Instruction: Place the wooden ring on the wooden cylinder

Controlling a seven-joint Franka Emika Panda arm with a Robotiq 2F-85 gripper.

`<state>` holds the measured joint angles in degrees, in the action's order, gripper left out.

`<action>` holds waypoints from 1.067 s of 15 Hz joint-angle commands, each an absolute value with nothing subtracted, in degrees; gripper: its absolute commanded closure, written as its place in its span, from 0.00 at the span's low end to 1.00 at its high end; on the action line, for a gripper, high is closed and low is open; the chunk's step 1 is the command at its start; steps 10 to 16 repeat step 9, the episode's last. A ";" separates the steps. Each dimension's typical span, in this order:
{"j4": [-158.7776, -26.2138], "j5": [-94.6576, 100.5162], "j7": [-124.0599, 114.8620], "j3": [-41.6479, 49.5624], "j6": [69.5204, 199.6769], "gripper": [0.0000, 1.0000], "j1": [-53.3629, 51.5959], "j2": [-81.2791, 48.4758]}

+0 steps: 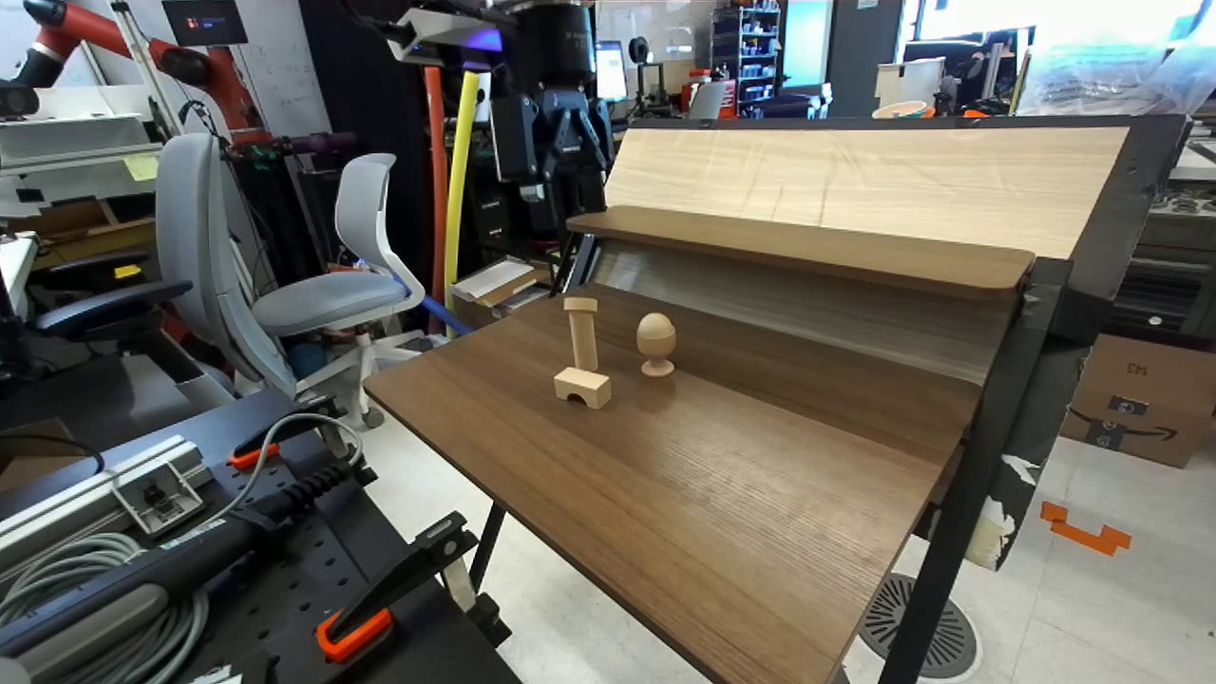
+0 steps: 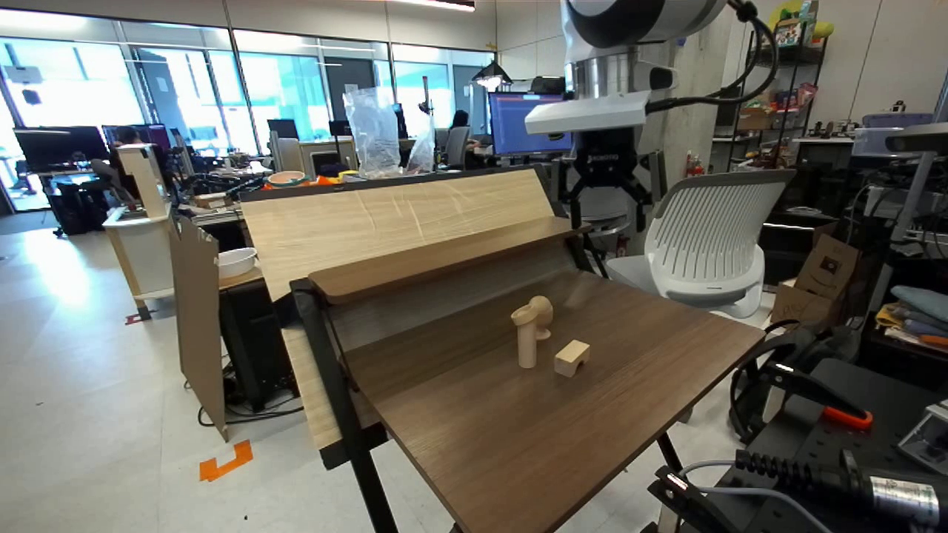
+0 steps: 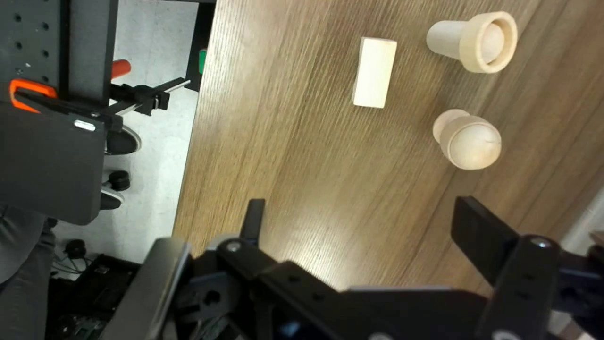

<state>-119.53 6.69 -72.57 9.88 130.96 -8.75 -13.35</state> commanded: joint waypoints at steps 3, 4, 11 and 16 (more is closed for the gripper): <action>-119.92 7.37 -72.90 7.35 130.81 0.00 -6.11 -12.78; -119.93 7.36 -72.90 7.26 130.82 0.00 -6.13 -12.95; -119.89 7.36 -72.89 7.17 130.83 0.00 -6.18 -13.20; -119.89 7.36 -72.89 7.17 130.83 0.00 -6.18 -13.20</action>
